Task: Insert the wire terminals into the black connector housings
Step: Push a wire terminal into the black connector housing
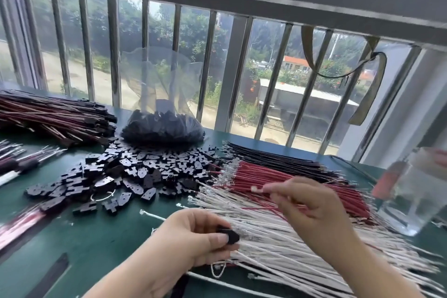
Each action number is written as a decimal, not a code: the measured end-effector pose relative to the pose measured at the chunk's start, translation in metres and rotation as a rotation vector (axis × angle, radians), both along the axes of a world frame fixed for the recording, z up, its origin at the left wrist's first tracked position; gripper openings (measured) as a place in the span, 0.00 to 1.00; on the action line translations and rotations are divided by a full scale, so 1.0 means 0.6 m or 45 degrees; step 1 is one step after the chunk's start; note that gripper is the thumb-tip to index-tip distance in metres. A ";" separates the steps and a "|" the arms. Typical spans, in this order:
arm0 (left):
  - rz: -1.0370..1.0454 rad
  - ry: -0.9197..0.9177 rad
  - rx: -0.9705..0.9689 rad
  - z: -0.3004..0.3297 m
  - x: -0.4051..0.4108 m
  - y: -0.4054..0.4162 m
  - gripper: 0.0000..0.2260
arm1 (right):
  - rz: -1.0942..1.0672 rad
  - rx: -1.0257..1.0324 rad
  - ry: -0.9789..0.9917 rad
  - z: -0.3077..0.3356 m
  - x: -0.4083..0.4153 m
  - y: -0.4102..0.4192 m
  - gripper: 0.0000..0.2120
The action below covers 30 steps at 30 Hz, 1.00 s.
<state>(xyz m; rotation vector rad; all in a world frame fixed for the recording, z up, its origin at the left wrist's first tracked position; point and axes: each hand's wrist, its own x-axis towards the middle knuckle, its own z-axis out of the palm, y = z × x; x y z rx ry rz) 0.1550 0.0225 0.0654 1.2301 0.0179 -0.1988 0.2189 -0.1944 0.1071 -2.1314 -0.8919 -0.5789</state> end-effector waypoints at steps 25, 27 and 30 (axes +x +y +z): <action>-0.023 0.114 0.082 0.001 -0.001 -0.005 0.06 | 0.036 -0.266 0.167 -0.030 -0.055 -0.001 0.05; -0.030 0.134 0.068 0.000 0.000 -0.005 0.06 | 0.034 -0.259 0.148 -0.031 -0.057 0.000 0.05; -0.026 0.149 0.067 -0.001 0.000 -0.004 0.05 | 0.036 -0.296 0.089 -0.034 -0.061 0.001 0.07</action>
